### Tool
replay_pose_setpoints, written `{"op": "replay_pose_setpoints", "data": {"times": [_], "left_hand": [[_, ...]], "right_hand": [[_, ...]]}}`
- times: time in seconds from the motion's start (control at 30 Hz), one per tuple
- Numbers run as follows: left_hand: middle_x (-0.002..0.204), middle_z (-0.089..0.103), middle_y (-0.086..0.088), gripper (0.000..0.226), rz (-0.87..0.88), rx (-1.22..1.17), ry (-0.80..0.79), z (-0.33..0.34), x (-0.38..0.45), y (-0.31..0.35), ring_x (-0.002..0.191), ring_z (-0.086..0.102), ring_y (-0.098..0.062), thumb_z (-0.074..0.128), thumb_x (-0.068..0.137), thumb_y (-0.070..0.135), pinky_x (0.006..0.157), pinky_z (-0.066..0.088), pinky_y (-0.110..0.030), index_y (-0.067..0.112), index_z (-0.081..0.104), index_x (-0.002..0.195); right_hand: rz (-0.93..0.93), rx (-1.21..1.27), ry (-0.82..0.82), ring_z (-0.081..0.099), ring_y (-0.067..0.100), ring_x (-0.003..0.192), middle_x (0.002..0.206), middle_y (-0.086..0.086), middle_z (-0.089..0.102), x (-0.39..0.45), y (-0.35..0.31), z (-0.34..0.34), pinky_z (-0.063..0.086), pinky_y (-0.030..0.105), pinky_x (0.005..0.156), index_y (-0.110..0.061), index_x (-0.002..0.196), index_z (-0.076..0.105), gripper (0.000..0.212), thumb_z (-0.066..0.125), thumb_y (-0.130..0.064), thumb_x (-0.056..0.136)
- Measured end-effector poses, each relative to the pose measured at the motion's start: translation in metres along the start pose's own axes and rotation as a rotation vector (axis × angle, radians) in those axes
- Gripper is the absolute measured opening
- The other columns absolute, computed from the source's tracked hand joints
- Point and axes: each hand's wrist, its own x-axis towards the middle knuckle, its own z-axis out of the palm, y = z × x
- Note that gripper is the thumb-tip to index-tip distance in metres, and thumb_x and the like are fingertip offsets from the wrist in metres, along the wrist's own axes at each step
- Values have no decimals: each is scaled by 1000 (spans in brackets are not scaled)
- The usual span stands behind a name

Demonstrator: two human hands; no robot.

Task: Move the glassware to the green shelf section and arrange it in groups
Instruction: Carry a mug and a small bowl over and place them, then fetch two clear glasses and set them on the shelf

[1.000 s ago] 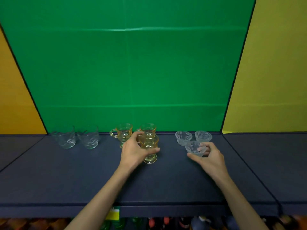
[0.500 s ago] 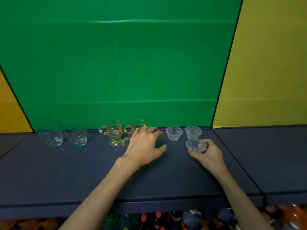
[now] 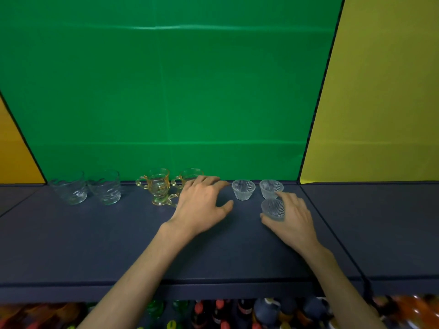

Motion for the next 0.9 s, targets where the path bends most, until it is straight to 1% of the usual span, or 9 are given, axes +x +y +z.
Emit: {"op": "replay_pose_setpoints", "data": {"times": [0.1, 0.2, 0.27, 0.37, 0.47, 0.5, 0.63, 0.73, 0.9], "left_hand": [[150, 53, 4, 59, -58, 27, 21, -11, -5, -9, 140, 44, -22, 52, 93, 58, 115, 33, -41, 30, 54, 144], [151, 52, 4, 59, -111, 43, 39, -24, -17, -24, 140, 44, -22, 54, 93, 56, 113, 34, -41, 30, 53, 145], [152, 51, 3, 59, -147, 68, 37, -33, -28, -38, 140, 44, -23, 55, 92, 56, 112, 35, -41, 31, 52, 146], [155, 48, 2, 62, -220, 99, 18, -47, -46, -65, 141, 43, -24, 51, 92, 60, 111, 36, -41, 31, 49, 148], [156, 48, 1, 71, -290, 125, 13, -64, -70, -95, 141, 44, -25, 37, 87, 65, 110, 38, -41, 33, 48, 149], [156, 47, 0, 71, -310, 134, 14, -69, -78, -106, 141, 44, -25, 36, 87, 65, 110, 38, -41, 33, 47, 149], [159, 44, 0, 62, -374, 175, 19, -84, -115, -157, 144, 41, -25, 48, 96, 59, 112, 36, -41, 32, 44, 152], [160, 42, 1, 63, -417, 205, 14, -96, -147, -197, 145, 39, -24, 46, 97, 61, 113, 35, -40, 34, 41, 153], [163, 36, 1, 66, -480, 231, -6, -118, -207, -271, 148, 35, -22, 42, 97, 62, 115, 32, -39, 36, 33, 157]], "right_hand": [[-159, -20, 5, 44, 20, 130, 136, -5, 54, 2, -20, -2, 35, 39, 104, -23, 134, 55, 59, 70, -49, 83], [-262, 53, 8, 49, 20, 125, 130, -5, 60, 2, -53, 1, 38, 40, 101, -24, 131, 58, 48, 66, -43, 88], [-317, 97, 0, 52, 20, 120, 126, -5, 62, 1, -80, 5, 40, 40, 99, -25, 131, 59, 44, 64, -41, 90], [-422, 126, -9, 53, 18, 115, 125, -6, 63, -3, -125, 14, 41, 39, 98, -25, 131, 59, 41, 63, -39, 92], [-508, 148, -49, 52, 16, 113, 124, -8, 62, -10, -171, 28, 40, 38, 98, -26, 131, 59, 41, 62, -38, 92], [-529, 151, -58, 52, 16, 113, 124, -8, 62, -12, -186, 34, 39, 38, 97, -26, 130, 59, 40, 62, -38, 92], [-590, 168, -103, 53, 18, 116, 126, -8, 62, -27, -245, 65, 39, 36, 99, -27, 129, 60, 42, 60, -41, 90], [-633, 173, -161, 51, 17, 121, 130, -8, 59, -45, -290, 93, 38, 38, 103, -27, 132, 58, 44, 58, -43, 91], [-711, 144, -249, 48, 16, 127, 136, -9, 54, -80, -376, 140, 38, 40, 105, -28, 136, 54, 46, 57, -45, 94]]}}
